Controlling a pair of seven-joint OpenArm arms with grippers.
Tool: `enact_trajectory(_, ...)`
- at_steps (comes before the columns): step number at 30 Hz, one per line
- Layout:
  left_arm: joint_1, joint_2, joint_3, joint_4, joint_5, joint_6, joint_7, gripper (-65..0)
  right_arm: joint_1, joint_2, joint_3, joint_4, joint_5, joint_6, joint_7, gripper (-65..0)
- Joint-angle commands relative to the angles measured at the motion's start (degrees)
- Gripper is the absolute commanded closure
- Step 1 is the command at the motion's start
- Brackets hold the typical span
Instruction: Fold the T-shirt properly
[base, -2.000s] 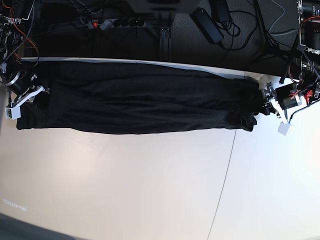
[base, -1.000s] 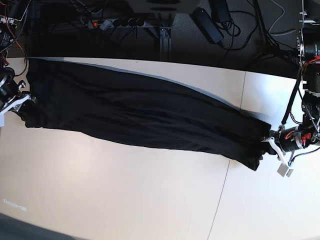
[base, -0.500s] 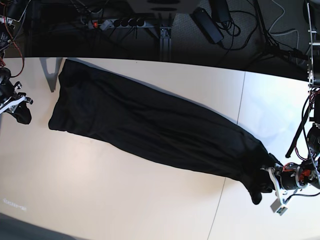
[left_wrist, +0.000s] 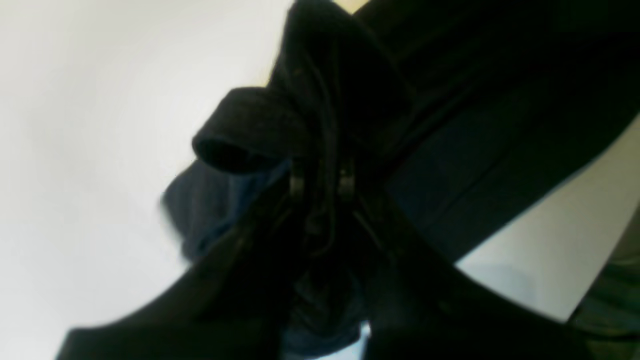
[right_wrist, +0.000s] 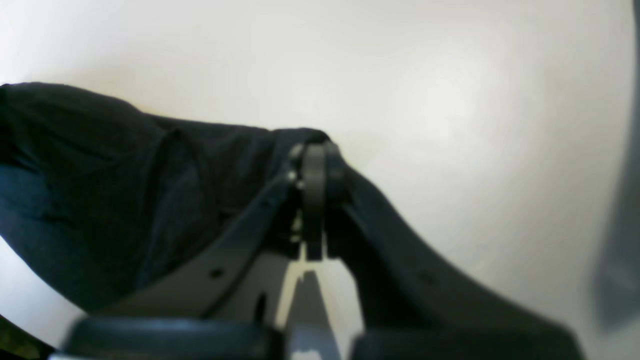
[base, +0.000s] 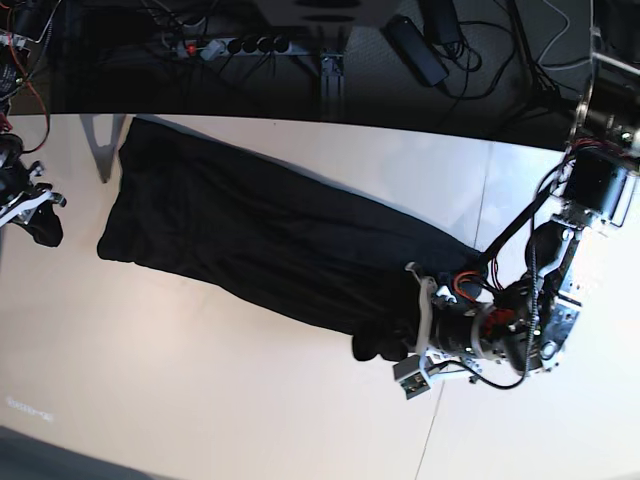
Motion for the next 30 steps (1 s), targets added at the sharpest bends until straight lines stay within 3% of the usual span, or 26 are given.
enact_trajectory(1, -1.42, 1.75, -0.48, 1.07, -0.31, 0.44, -1.44, 0.0, 0.59, 1.27, 0.55, 0.85, 0.83, 3.91, 1.16, 0.0)
enact_trajectory(9, 5.2, 12.5, -0.48, 1.05, 2.56, 0.48, -1.9, 0.0, 0.57, 1.27, 0.55, 0.85, 0.74, 3.93, 1.09, 0.0)
enact_trajectory(17, 9.49, 15.3, -0.24, 1.01, 1.33, 0.39, -2.58, 0.0, 0.57, 1.22, 0.55, 0.85, 0.37, 3.91, 1.07, 0.0)
enact_trajectory(19, 9.57, 15.3, 0.39, 1.03, 0.9, 0.39, -2.99, -15.7, 0.57, 1.25, 0.55, 0.85, -1.57, 3.82, 1.14, 0.0)
enact_trajectory(21, 9.57, 15.47, 0.55, 1.03, 0.98, 0.42, -4.28, -31.3, 0.5, 1.25, 0.7, 0.83, -2.97, 3.67, 1.11, -14.7)
enact_trajectory(22, 9.53, 15.91, 0.5, 1.03, 1.22, 0.44, -4.48, -35.5, 0.39, 1.25, 0.96, 0.79, -3.17, 3.67, 1.09, -22.5)
enact_trajectory(24, 9.44, 17.42, 0.48, 1.03, 1.42, 0.44, -4.39, -36.8, 0.11, 1.25, 2.08, 0.74, -2.84, 3.65, 0.83, -33.8)
enact_trajectory(26, 9.46, 19.47, 0.48, 1.03, 0.83, 0.44, -3.98, -36.8, -0.72, 1.27, 3.82, 0.74, -0.81, 3.5, 0.26, -37.4)
enact_trajectory(30, 9.42, 22.69, 0.48, 1.03, 0.92, 0.68, -3.54, -36.8, -5.31, 1.25, 6.27, 0.74, 3.5, 3.5, -1.97, -37.4)
